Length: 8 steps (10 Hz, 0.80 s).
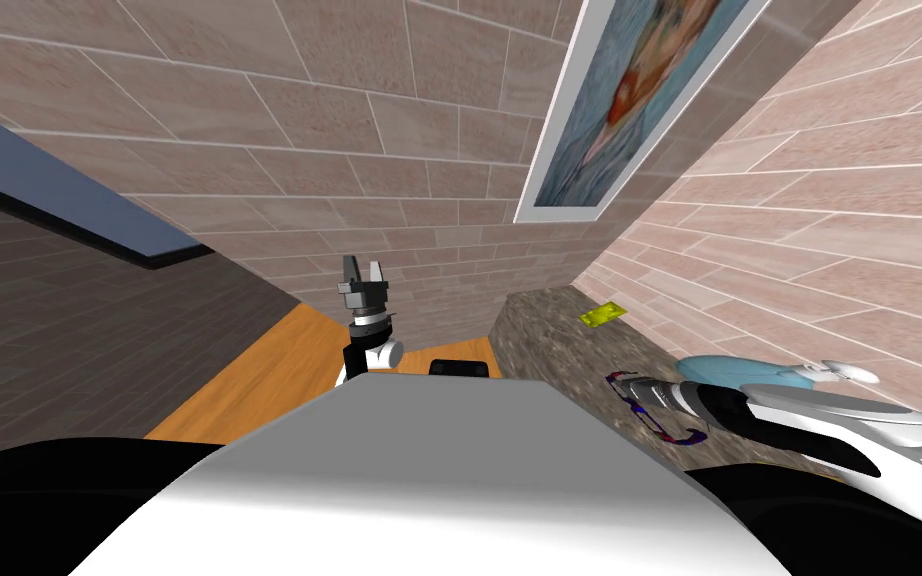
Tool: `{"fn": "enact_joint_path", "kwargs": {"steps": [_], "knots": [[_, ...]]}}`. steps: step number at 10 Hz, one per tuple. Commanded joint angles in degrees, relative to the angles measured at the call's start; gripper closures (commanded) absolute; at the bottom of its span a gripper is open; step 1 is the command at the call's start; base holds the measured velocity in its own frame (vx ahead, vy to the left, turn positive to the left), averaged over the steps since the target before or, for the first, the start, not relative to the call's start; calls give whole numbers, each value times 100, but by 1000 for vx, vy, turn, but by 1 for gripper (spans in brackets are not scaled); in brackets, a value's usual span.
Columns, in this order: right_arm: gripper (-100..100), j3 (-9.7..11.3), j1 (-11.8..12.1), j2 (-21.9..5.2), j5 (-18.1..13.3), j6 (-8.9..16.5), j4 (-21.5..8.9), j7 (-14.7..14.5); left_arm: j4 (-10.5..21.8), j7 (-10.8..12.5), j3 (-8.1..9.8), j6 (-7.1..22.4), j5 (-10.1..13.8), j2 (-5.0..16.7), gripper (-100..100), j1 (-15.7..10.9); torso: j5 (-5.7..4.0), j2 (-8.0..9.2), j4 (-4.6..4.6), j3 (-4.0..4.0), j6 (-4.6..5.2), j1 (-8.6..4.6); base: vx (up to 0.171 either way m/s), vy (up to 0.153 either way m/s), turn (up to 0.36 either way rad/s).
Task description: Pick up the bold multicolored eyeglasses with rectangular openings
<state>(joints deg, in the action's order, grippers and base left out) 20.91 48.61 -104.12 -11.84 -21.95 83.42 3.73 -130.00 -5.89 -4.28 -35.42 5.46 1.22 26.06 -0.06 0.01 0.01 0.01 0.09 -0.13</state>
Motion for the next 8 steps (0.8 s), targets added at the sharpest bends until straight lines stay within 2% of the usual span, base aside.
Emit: {"fn": "enact_joint_path", "kwargs": {"steps": [1,6,7,8], "knots": [[100,-36,-4,-51,-13,-61,-13,-70,0,0,0,0,0,0,0,0,0,0,0,0,0,0,48,1,-193],[100,-260,-4,-346,-94,-435,-5,-468,-1,0,0,-1,0,0,0,2,6,-50,-10,-28,5,17,136,31,-306],[100,-220,-26,-296,-124,-386,-13,-392,0,0,0,0,0,0,0,2,6,-48,-10,-27,-2,15,49,16,-34],[0,-223,-26,-299,-127,-406,-17,-407,0,0,0,0,0,0,0,0,3,-30,-7,-18,-7,7,9,4,8]]}}
